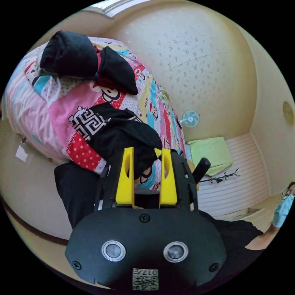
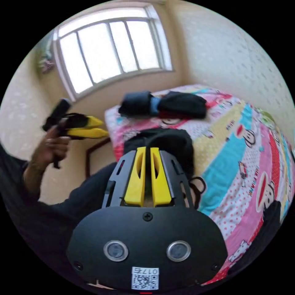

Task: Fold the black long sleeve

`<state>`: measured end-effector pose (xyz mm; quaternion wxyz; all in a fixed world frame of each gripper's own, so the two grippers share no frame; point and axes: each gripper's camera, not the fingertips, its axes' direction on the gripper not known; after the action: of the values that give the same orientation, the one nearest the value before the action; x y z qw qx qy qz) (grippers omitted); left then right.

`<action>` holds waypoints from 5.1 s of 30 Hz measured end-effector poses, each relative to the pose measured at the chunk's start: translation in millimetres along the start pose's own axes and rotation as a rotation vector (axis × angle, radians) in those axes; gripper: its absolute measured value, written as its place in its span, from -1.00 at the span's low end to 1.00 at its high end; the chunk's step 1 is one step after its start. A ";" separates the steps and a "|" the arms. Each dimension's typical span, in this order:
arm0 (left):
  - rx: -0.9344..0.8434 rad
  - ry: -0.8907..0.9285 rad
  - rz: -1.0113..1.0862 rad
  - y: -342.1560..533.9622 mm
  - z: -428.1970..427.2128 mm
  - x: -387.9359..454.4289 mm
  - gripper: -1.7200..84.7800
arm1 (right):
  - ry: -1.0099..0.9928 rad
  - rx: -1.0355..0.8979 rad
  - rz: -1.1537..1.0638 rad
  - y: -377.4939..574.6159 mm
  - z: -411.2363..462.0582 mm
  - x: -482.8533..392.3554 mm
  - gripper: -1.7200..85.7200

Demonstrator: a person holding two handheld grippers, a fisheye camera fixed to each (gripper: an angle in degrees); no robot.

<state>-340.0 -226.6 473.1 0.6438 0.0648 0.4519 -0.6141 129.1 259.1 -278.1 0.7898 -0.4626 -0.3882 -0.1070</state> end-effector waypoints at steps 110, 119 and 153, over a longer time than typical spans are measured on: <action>-0.174 -0.402 0.234 -94.9 65.3 9.7 -0.90 | 0.872 -0.164 0.745 -99.3 -278.3 66.3 -0.63; -0.346 -0.209 0.290 -28.0 131.8 -11.7 -0.68 | 0.493 -0.101 0.785 -82.2 -264.9 77.9 -0.64; -0.510 -0.278 0.174 109.7 12.9 28.4 -0.80 | 0.786 0.224 1.132 62.4 -711.1 182.8 -0.90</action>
<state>-244.9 -229.6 410.1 0.7453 -0.1453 0.4917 -0.4262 651.2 -250.6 -380.8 0.8491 -0.4365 0.2183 0.2022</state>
